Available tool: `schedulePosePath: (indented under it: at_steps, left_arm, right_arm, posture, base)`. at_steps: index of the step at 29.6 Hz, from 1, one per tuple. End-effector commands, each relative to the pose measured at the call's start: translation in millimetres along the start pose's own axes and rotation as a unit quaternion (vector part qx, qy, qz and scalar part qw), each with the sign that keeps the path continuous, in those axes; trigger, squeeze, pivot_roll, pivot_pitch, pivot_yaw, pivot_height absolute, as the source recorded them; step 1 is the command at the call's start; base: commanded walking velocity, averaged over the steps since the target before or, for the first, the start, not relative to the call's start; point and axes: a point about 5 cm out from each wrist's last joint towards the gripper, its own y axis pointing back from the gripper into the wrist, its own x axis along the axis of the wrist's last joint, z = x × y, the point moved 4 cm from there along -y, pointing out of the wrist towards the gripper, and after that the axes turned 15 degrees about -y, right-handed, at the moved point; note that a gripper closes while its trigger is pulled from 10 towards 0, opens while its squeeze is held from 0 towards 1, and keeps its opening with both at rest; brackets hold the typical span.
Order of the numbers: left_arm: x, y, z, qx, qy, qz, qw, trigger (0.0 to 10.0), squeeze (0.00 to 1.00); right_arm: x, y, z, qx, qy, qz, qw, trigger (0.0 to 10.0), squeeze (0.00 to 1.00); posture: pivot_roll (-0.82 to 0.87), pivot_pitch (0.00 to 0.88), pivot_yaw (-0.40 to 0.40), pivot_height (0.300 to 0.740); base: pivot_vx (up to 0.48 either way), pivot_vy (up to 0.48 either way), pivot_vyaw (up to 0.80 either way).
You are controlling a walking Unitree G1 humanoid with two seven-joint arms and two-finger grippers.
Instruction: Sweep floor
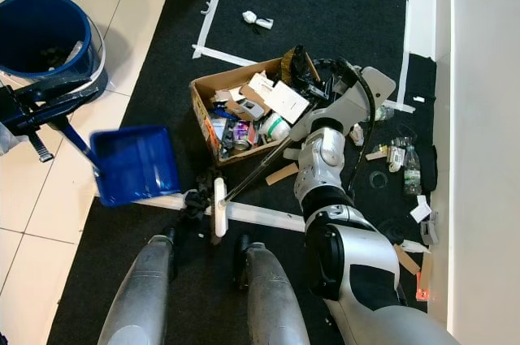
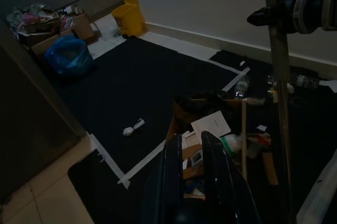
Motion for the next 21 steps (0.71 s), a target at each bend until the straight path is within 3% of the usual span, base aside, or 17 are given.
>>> schedulePosePath:
  at_steps: [1, 2, 7, 15, 21]
  left_arm:
    - [6.7, 3.8, 5.5, -0.032, 0.001, 0.010, 0.999, 10.0, 0.00]
    - [6.7, 3.8, 5.5, -0.032, 0.001, 0.010, 0.999, 10.0, 0.00]
    - [11.4, -3.7, 34.2, -0.084, 0.055, 0.040, 0.994, 10.0, 0.00]
    - [18.2, -15.8, 51.2, -0.111, 0.082, 0.069, 0.988, 10.0, 0.00]
    - [19.4, -20.9, 55.7, -0.119, 0.082, 0.073, 0.987, 10.0, 0.00]
  right_arm:
    - [-2.4, 5.6, 14.2, -0.018, 0.006, 0.001, 1.000, 10.0, 0.00]
    - [-2.4, 5.6, 14.2, -0.018, 0.006, 0.001, 1.000, 10.0, 0.00]
    - [-1.9, 5.6, 15.4, -0.021, 0.008, 0.001, 1.000, 10.0, 0.00]
    - [-1.5, 4.9, 14.9, -0.021, 0.008, 0.001, 1.000, 10.0, 0.00]
    - [-1.3, 4.8, 14.5, -0.021, 0.008, 0.002, 1.000, 10.0, 0.00]
  posture:
    - [0.25, 0.396, -0.144, 0.740]
    - [0.25, 0.396, -0.144, 0.740]
    - [0.25, 0.392, -0.147, 0.740]
    - [0.25, 0.393, -0.149, 0.740]
    - [0.24, 0.391, -0.149, 0.740]
  base:
    - [0.000, 0.000, 0.00]
    - [0.000, 0.000, 0.00]
    - [0.000, 0.000, 0.00]
    - [0.000, 0.000, 0.00]
    - [0.000, 0.000, 0.00]
